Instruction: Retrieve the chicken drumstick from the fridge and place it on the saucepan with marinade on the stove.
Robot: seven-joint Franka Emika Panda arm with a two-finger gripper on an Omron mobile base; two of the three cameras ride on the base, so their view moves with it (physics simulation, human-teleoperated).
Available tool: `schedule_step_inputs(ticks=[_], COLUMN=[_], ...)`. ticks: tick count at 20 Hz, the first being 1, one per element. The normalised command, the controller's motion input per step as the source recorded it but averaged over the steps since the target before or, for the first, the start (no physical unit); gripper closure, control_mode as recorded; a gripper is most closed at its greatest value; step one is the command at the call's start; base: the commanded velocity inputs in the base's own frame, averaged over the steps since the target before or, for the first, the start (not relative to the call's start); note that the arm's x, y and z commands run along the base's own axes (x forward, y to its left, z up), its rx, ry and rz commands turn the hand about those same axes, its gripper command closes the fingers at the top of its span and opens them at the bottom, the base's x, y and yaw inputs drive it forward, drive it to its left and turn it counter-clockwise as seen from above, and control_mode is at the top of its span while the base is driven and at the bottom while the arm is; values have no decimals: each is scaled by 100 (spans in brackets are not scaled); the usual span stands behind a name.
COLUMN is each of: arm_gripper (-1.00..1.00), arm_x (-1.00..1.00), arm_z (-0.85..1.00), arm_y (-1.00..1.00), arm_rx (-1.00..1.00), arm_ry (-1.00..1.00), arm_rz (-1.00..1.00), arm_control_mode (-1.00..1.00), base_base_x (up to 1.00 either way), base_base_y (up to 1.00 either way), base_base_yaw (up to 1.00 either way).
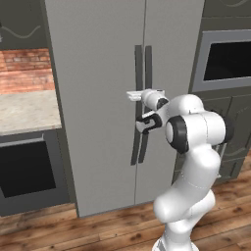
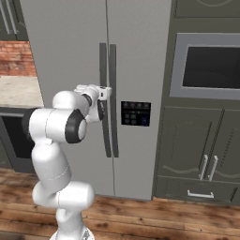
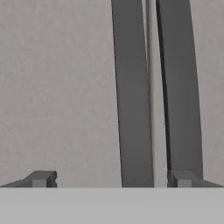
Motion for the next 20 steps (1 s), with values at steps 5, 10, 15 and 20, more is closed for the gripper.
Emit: schedule_step_inputs(ticks=[5, 10, 15, 20], arm_gripper=[-100, -100, -100, -100], arm_x=[41, 39, 21, 14], arm_z=[0, 0, 0, 0], arm_y=[-1, -9, -7, -5], arm_rx=[0, 0, 0, 0], arm_ry=[0, 0, 0, 0], arm_rz=[3, 3, 4, 2], arm_control_mode=[-100, -100, -100, -100], base_base_x=[0, 0, 0, 0], base_base_y=[0, 0, 0, 0], base_base_yaw=[0, 0, 0, 0])
